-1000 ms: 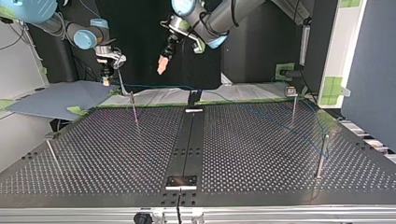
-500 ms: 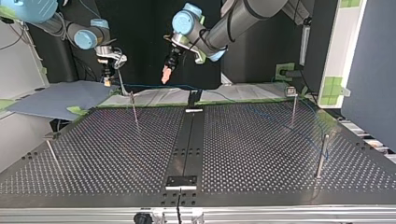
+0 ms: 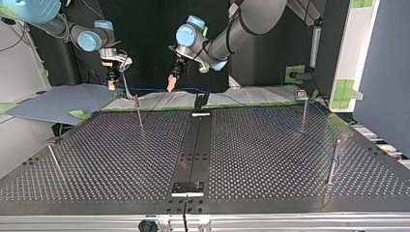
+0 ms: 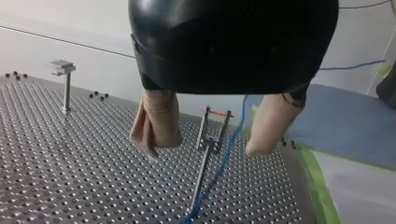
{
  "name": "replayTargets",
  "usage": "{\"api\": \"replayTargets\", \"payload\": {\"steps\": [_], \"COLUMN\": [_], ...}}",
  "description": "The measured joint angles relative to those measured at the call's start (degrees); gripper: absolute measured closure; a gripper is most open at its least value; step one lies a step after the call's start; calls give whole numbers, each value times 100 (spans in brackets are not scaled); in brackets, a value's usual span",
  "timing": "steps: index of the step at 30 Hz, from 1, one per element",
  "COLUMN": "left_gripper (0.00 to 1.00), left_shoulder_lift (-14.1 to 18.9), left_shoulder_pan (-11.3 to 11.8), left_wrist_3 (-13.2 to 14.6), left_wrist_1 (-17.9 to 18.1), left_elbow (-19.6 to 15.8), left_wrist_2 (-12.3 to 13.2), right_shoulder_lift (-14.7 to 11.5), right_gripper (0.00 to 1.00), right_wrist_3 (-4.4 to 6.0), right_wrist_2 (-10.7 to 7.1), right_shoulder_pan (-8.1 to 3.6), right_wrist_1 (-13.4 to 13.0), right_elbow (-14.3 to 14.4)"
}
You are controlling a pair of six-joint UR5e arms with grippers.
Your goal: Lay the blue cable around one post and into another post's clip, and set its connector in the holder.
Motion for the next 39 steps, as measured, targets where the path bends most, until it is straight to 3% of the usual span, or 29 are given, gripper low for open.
{"api": "replayTargets", "payload": {"steps": [8, 15, 25, 30, 39], "left_gripper": [0, 0, 0, 0, 0], "left_shoulder_lift": [-460, -798, -832, -833, -833], "left_shoulder_pan": [63, 110, 131, 145, 151], "left_wrist_3": [9, 16, 16, 16, 17], "left_wrist_1": [2, 29, 60, 122, 425], "left_elbow": [459, 891, 1194, 1213, 1218], "left_wrist_2": [-46, -260, -660, -842, -946], "right_shoulder_lift": [0, 1, 2, 2, 2], "right_gripper": [100, 100, 100, 100, 100], "right_wrist_3": [-39, -67, -10, 35, 18], "right_wrist_2": [-5, -13, 18, 165, 262], "right_shoulder_pan": [9, 10, -45, -83, -144], "right_wrist_1": [-8, 10, 28, 42, 194], "right_elbow": [-4, -2, -9, -37, -186]}}
